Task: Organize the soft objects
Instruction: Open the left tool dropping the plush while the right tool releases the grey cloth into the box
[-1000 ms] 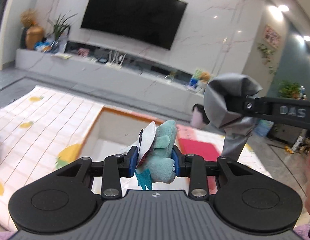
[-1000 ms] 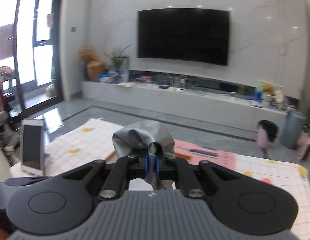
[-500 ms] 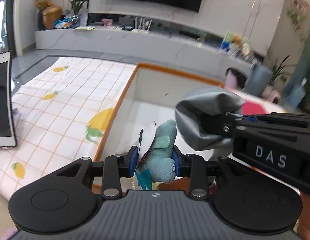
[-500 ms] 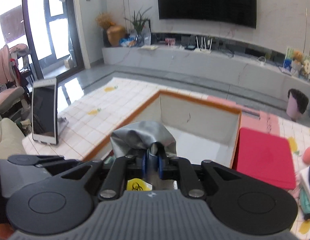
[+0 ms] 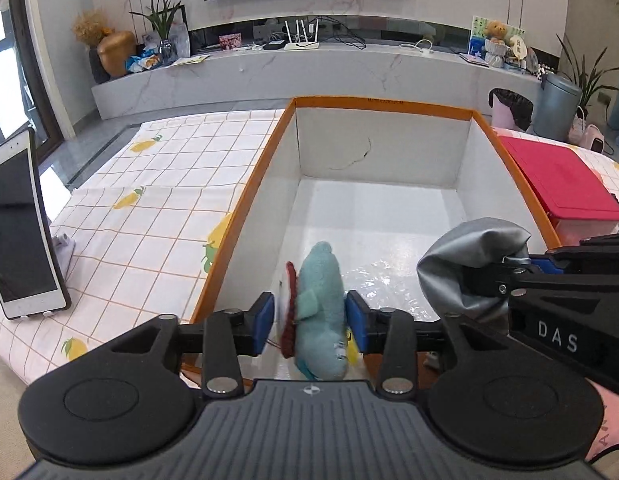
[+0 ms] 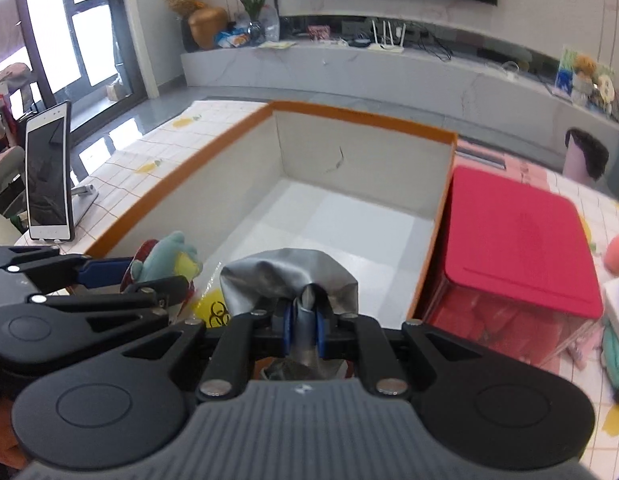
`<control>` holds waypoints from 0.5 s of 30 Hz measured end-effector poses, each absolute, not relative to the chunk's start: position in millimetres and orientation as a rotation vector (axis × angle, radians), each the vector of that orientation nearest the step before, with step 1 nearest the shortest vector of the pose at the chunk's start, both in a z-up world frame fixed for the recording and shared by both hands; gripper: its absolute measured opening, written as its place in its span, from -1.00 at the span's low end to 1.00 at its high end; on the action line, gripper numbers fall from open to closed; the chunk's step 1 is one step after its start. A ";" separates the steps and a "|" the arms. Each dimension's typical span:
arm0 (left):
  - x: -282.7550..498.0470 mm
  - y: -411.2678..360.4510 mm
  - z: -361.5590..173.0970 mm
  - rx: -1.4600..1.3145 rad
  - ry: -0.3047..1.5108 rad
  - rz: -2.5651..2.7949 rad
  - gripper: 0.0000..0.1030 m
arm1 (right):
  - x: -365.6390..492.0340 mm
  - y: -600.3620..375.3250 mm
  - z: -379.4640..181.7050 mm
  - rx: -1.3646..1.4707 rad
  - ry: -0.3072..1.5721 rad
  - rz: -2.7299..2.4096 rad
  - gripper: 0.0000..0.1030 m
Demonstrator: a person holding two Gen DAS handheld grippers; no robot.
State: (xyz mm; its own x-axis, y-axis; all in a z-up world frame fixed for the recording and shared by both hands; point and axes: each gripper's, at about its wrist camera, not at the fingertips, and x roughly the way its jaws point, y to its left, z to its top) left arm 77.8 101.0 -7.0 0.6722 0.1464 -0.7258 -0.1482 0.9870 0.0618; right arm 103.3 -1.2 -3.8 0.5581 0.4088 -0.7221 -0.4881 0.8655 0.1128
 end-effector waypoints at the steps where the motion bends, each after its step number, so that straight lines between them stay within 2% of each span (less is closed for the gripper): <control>1: 75.9 100.9 -6.0 -0.008 0.803 0.159 0.34 | 105.4 -2.1 -4.2 -0.103 0.829 0.528 -0.82; 3: 71.6 102.6 -1.3 -0.028 0.759 0.132 0.54 | 105.0 -4.0 -3.7 -0.109 0.827 0.519 -0.82; 6: 65.9 106.3 11.9 -0.095 0.658 0.079 0.68 | 104.8 -7.9 -3.6 -0.108 0.826 0.508 -0.81; 10: 48.9 116.8 30.4 -0.211 0.492 0.012 0.77 | 102.5 -12.4 -1.2 -0.103 0.823 0.500 -0.81; 15: 58.6 121.4 25.5 -0.183 0.523 0.118 0.78 | 98.1 -15.1 4.8 -0.074 0.803 0.520 -0.81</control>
State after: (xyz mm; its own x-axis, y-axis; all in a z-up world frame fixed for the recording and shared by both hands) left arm 58.6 121.4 25.5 0.8601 0.0655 -0.5058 -0.1585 0.9770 -0.1429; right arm 98.1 -15.1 4.8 0.5761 0.4164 -0.7034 -0.4717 0.8721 0.1301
